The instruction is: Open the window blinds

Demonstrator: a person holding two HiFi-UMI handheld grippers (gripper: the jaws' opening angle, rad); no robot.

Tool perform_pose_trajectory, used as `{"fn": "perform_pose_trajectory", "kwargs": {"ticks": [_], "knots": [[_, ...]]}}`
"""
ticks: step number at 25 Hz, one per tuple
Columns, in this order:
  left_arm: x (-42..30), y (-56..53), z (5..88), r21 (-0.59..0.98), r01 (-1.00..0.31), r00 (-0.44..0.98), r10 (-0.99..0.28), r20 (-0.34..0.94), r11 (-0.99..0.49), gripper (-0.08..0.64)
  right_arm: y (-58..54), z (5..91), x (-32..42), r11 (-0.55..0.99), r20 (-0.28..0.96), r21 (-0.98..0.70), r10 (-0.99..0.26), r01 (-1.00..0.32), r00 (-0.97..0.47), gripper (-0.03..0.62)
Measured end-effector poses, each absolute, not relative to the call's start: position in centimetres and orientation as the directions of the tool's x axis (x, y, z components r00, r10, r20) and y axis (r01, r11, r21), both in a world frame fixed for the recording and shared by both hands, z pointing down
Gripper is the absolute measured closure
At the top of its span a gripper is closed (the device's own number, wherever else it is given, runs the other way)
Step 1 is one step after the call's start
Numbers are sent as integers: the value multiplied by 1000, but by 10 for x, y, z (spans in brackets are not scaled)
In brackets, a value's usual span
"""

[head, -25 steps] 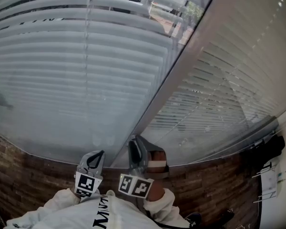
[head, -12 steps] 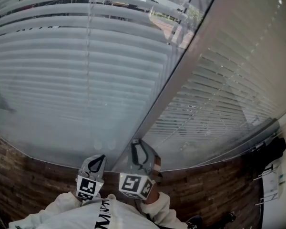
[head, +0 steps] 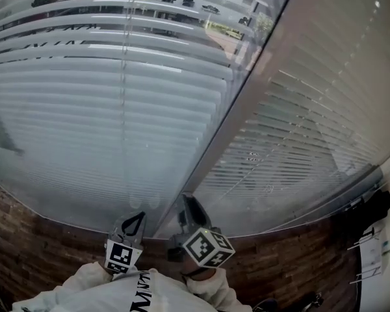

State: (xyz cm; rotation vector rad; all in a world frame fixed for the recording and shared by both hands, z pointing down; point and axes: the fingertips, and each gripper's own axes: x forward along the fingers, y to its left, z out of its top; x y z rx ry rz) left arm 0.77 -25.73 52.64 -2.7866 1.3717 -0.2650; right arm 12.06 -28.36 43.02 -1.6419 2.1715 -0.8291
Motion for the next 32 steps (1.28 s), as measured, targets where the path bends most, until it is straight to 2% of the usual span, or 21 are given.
{"fn": "perform_pose_trajectory", "kwargs": {"ticks": [2,4,11,17,18,20,21,25,32], "knots": [[8,-258,525,-99,-786,597,-790,138,-611,560,-285,432,121,177,63,-738,-942,-651,-328,463],[8,-259,524,-101,-787,595,-792,135,-609,560,-287,432,121,172,35,-805,-942,-568,-335,463],[9,-253,523,-118,-796,581,-804,126,-594,560,-284,437,113,202,22,-828,-920,-522,-391,453],[10,-244,528,-115,-821,542,-827,152,-559,560,-267,441,121,262,7,-794,-898,-548,-439,460],[11,-240,529,-116,-824,537,-829,157,-555,560,-261,440,125,277,-2,-770,-902,-575,-432,478],[8,-233,532,-123,-831,520,-837,170,-542,560,-249,436,133,309,-30,-691,-916,-654,-401,578],[5,-230,535,-130,-836,509,-842,180,-533,560,-244,434,133,327,-47,-651,-918,-685,-393,589],[-18,-220,544,-145,-843,482,-847,224,-518,560,-233,442,106,385,-72,-618,-896,-686,-438,591],[-24,-214,545,-149,-824,505,-827,247,-547,560,-229,453,94,369,-54,-635,-897,-679,-438,591]]}}
